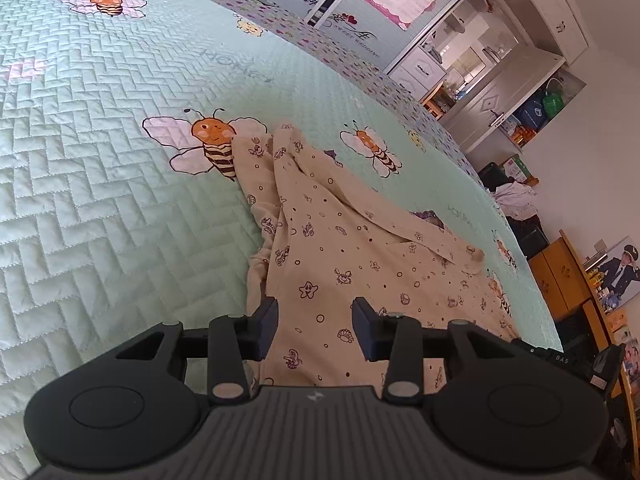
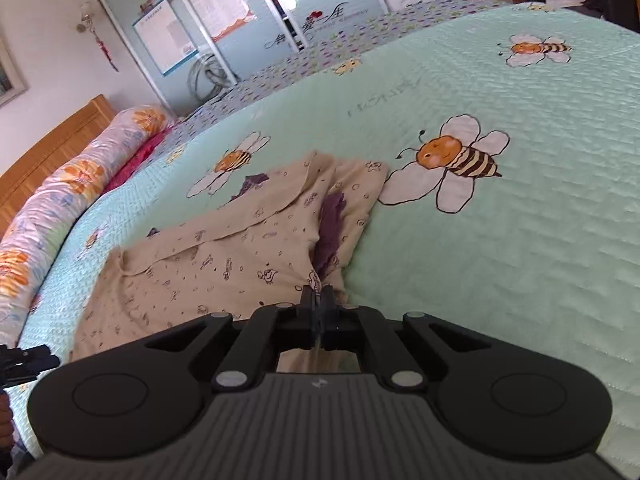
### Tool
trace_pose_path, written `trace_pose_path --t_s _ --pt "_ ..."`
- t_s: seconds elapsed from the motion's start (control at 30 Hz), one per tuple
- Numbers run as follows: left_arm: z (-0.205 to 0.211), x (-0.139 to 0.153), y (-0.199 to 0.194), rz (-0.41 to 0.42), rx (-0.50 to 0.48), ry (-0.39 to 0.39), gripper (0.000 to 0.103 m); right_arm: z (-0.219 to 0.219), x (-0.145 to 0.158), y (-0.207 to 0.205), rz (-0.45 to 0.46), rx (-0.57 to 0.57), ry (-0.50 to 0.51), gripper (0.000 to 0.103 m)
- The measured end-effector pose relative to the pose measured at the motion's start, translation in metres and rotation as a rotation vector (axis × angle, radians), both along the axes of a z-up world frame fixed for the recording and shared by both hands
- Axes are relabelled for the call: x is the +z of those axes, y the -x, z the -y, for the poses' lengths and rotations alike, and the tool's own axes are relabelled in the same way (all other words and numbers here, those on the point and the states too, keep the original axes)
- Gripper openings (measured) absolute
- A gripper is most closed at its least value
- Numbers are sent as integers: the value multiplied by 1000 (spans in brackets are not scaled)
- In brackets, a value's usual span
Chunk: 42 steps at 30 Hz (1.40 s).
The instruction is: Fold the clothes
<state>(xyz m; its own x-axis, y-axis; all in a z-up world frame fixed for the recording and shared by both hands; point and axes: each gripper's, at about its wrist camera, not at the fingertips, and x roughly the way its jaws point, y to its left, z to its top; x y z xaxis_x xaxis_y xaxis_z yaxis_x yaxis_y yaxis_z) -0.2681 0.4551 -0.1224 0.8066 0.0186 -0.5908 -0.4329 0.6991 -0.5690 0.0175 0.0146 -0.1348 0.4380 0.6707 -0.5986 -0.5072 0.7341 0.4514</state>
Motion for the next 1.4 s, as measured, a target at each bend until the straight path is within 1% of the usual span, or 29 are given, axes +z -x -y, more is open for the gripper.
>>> trace_pose_path --t_s 0.03,0.07,0.1,0.13,0.17,0.23,0.3,0.4,0.43,0.47,0.5,0.53,0.57,0.63,0.77,0.83,0.87,0.9,0.93,0.97,1.0,1.17,1.3,1.33,1.37,1.4 --pt "0 0 -1 1 2 2 43 -3 -3 2 -12 9 15 1" --pt "0 0 -1 3 3 4 43 -5 -5 4 -23 17 30 6" --pt "1 0 -2 4 1 4 43 -5 -5 6 -23 10 25 7" --pt "1 1 -2 5 -3 1 43 -4 -3 8 -17 -4 12 14" --pt "1 3 -3 4 -8 -3 43 -2 1 9 2 -25 -11 35" --pt "-1 6 -6 -2 -11 -12 44 1 12 6 49 -59 -50 53" --pt "-5 8 -10 -5 -1 -16 46 -5 21 -4 77 -59 -50 53" --pt "-10 9 -16 -1 25 -14 46 -24 24 -23 74 -31 -17 52" --pt "-11 10 -18 3 31 -10 46 -31 21 -28 60 -20 -5 47" --pt "-10 9 -19 5 31 -8 46 -38 16 -32 45 -10 11 35" --pt "-9 9 -20 3 27 -9 46 -45 11 -35 29 0 29 27" --pt "-8 9 -21 2 22 -10 46 -50 6 -38 22 5 48 11" --pt "-7 9 -22 -2 18 -12 46 -51 3 -40 25 -2 60 0" --pt "-6 10 -21 -6 13 -23 46 -48 -1 -43 38 -23 81 0" --pt "-11 10 -17 4 22 -23 46 -17 2 -52 29 -124 24 0" --pt "-14 8 -19 2 27 -20 46 -10 3 -53 -2 -102 -13 0" --pt "-15 7 -21 0 28 -17 46 -11 5 -51 -8 -79 -29 5" --pt "-15 6 -24 -1 30 -14 46 -16 9 -50 7 -68 -32 8" --pt "-16 5 -26 -2 31 -10 46 -22 12 -48 28 -61 -32 17" --pt "-17 4 -28 -4 32 -8 46 -28 16 -47 49 -55 -31 31" --pt "-17 4 -30 -6 34 -6 46 -35 16 -49 60 -47 -18 33" --pt "-17 6 -34 -9 31 -12 48 -73 10 -70 84 -23 69 35" --pt "-21 4 -37 -15 42 -12 50 -88 -1 -93 71 -19 94 34" --pt "-23 4 -39 -18 44 -10 50 -90 -4 -97 59 -10 105 22" --pt "-24 3 -41 -19 45 -9 50 -92 -7 -102 44 1 117 1" --pt "-25 3 -42 -18 44 -9 50 -93 -10 -106 30 11 130 1"
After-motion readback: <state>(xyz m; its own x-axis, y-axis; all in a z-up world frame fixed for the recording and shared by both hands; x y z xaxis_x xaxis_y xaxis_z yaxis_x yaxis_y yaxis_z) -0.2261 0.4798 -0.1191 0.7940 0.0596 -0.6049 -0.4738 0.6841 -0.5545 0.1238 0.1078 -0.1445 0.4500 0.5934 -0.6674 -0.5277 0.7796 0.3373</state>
